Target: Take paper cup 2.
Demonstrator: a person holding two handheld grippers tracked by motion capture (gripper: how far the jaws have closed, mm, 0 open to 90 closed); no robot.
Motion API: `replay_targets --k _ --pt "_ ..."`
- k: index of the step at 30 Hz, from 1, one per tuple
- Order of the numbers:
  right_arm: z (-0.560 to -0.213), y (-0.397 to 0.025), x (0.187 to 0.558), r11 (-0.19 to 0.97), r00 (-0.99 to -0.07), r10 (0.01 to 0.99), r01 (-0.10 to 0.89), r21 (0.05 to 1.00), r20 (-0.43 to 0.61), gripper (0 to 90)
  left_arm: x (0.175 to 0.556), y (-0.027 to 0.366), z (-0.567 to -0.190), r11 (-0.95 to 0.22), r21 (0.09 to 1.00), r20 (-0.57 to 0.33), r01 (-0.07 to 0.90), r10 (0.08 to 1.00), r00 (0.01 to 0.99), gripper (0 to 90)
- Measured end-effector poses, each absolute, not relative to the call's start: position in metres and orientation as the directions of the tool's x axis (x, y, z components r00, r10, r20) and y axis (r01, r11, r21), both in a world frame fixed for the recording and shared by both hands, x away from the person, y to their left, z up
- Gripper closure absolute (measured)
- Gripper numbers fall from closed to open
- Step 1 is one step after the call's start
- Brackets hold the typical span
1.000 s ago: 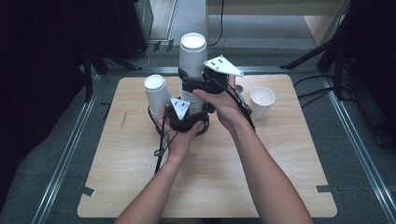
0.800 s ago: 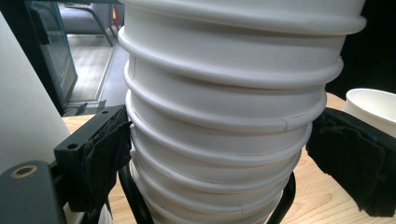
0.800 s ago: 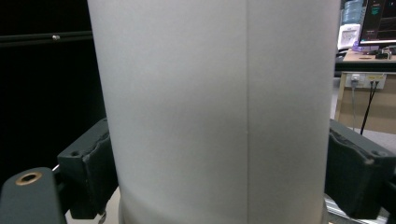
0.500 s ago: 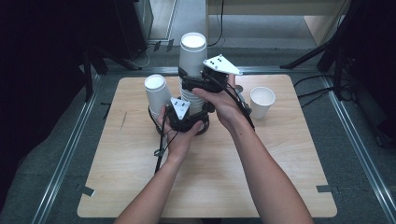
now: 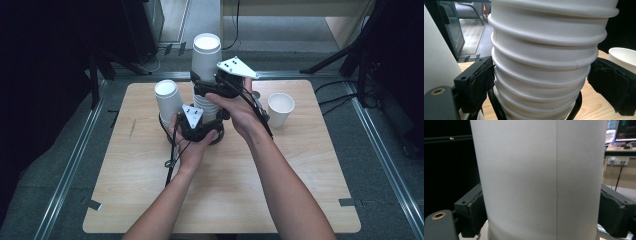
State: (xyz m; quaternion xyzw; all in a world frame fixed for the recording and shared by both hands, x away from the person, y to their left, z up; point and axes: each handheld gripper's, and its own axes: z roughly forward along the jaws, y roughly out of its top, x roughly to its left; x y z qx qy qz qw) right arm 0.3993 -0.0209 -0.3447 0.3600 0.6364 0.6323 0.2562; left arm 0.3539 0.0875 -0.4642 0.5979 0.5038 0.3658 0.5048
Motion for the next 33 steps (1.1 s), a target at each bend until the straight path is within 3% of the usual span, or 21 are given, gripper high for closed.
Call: replay_targets --k 33 --pt "-0.331 -0.021 0.393 -0.068 -0.592 0.799 0.085 0.994 0.105 13.3 0.353 0.088 -0.465 0.022 0.973 -0.077 0.231 0.971 0.228 8.3"
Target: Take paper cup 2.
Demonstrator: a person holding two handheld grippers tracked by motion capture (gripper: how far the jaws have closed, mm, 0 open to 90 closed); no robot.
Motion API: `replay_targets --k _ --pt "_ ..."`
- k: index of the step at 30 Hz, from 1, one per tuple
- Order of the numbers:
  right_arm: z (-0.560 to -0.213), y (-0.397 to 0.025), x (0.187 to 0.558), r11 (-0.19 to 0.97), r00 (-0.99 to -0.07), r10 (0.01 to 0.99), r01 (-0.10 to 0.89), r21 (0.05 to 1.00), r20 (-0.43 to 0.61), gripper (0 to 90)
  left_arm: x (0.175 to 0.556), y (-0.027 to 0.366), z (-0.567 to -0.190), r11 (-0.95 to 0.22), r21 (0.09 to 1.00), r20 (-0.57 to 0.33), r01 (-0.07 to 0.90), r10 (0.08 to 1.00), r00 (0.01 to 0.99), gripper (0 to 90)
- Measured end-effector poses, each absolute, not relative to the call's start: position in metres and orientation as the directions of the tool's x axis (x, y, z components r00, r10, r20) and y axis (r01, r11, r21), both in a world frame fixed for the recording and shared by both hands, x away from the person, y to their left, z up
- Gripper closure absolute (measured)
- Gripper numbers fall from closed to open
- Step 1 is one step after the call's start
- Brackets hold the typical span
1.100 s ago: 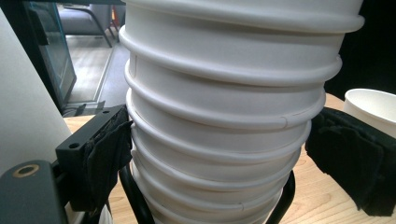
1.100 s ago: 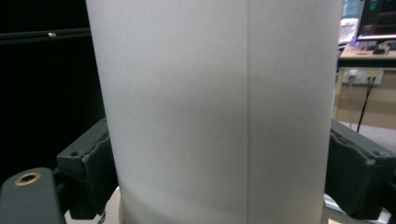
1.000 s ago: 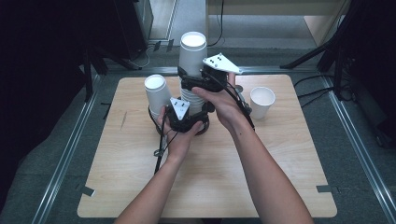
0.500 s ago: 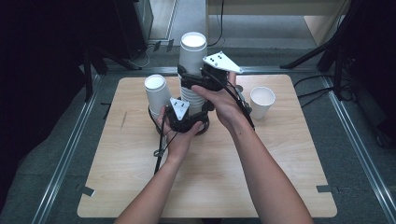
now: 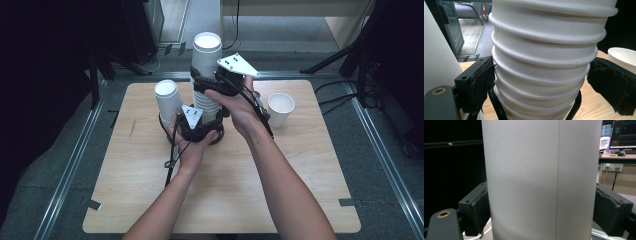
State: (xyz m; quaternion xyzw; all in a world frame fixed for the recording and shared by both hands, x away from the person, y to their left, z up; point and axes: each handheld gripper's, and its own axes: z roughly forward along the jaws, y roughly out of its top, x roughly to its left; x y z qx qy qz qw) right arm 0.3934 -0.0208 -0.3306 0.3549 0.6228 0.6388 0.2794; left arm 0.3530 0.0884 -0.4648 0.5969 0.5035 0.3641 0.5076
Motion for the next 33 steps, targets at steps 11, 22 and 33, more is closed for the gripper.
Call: replay_targets --k 11,22,33 --pt "-0.328 -0.023 0.392 -0.084 -0.595 0.794 0.097 0.992 0.126 11.4 0.347 0.088 -0.465 0.020 0.976 -0.069 0.216 0.973 0.220 10.7" --pt "-0.326 -0.028 0.391 -0.095 -0.603 0.785 0.110 0.989 0.142 13.3 0.339 0.090 -0.453 0.037 0.984 -0.081 0.172 0.964 0.255 0.0" --pt "-0.325 -0.027 0.388 -0.075 -0.598 0.793 0.100 0.992 0.120 15.8 0.340 0.086 -0.434 0.001 0.994 -0.028 0.105 0.967 0.254 0.0"
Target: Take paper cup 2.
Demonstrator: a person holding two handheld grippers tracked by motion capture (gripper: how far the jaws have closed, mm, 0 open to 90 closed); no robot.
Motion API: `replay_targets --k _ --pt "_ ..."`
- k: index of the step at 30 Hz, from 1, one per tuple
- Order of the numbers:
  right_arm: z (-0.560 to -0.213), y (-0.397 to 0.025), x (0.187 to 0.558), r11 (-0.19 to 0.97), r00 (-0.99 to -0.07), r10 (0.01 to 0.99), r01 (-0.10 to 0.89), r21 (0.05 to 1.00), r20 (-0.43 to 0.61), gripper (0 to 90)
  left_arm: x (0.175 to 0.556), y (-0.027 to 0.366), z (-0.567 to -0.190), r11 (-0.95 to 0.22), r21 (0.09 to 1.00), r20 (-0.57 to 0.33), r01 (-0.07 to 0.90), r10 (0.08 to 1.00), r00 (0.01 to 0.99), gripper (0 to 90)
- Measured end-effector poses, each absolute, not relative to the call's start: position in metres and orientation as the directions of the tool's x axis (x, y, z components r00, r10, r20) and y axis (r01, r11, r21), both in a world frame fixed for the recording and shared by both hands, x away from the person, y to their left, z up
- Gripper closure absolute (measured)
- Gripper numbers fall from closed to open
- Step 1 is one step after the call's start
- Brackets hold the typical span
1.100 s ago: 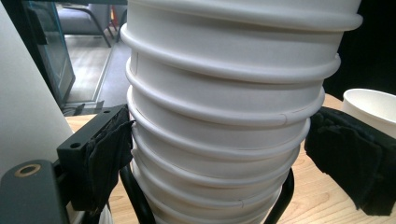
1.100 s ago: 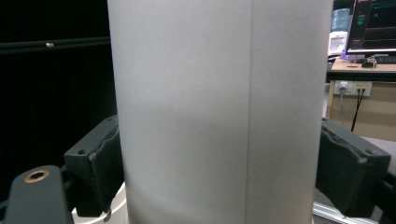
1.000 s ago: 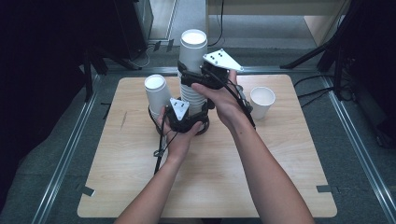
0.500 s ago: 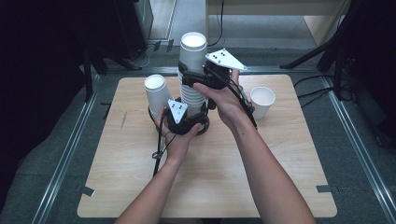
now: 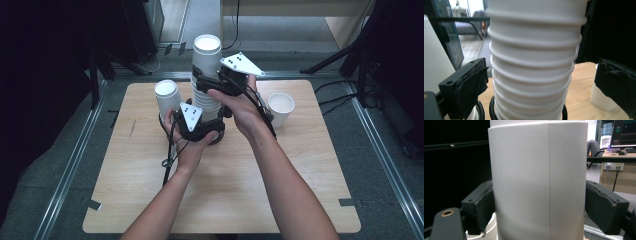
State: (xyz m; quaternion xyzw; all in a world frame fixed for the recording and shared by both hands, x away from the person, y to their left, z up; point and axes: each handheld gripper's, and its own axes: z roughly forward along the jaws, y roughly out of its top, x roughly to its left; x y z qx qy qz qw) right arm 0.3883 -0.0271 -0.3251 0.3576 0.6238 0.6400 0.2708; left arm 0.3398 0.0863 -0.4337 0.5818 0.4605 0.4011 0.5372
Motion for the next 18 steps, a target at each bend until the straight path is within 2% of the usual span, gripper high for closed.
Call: replay_targets --k 18 --pt "-0.323 -0.030 0.388 -0.060 -0.612 0.780 0.134 0.989 0.131 15.0 0.350 0.091 -0.403 0.002 0.998 -0.017 0.061 0.969 0.246 1.6"
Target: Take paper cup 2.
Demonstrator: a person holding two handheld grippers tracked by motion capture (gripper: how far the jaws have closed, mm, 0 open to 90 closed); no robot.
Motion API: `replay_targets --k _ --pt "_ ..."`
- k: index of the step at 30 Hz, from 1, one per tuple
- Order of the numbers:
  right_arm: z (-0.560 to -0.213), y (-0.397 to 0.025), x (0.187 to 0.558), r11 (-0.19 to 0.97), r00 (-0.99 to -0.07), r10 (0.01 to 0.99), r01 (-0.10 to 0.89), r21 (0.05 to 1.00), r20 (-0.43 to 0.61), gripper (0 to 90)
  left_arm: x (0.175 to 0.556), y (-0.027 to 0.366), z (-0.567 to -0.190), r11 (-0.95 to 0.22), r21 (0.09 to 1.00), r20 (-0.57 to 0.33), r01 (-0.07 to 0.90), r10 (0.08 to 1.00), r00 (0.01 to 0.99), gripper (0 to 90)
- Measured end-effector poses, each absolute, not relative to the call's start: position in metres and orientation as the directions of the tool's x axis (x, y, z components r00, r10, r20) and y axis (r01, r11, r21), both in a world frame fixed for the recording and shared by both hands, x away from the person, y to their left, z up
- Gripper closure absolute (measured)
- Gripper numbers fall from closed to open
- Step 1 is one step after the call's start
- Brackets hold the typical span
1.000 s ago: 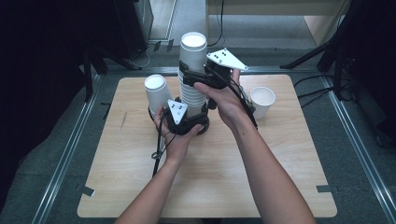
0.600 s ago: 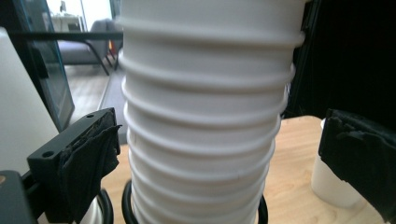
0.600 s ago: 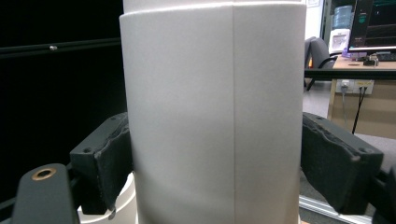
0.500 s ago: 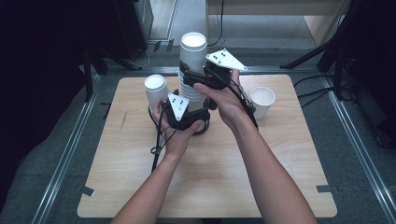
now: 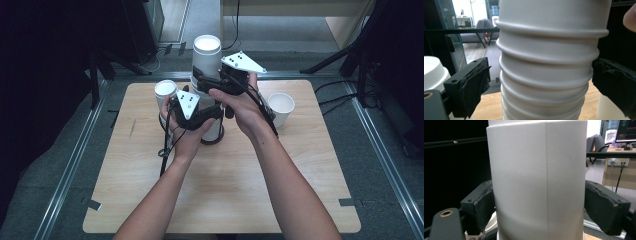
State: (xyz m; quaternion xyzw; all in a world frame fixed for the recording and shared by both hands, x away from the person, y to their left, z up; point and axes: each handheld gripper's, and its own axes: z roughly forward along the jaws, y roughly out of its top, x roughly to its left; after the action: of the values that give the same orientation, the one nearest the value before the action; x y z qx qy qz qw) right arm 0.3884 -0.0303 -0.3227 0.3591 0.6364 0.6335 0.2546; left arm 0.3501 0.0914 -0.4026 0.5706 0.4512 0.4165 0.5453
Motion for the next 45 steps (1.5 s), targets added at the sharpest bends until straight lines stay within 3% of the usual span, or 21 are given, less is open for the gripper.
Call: replay_targets --k 23,31,45 --pt "-0.3242 -0.0344 0.3904 -0.063 -0.633 0.762 0.134 0.989 0.134 13.8 0.3557 0.0936 -0.3945 0.014 0.998 -0.032 0.065 0.956 0.292 7.0" --pt "-0.3312 -0.0349 0.3952 -0.050 -0.644 0.749 0.178 0.983 0.155 11.3 0.3547 0.0947 -0.3951 0.015 0.998 -0.033 0.063 0.954 0.298 8.0" --pt "-0.3233 -0.0326 0.3898 -0.039 -0.629 0.771 0.108 0.993 0.098 16.4 0.3542 0.0952 -0.3971 0.017 0.998 -0.035 0.062 0.952 0.303 9.2"
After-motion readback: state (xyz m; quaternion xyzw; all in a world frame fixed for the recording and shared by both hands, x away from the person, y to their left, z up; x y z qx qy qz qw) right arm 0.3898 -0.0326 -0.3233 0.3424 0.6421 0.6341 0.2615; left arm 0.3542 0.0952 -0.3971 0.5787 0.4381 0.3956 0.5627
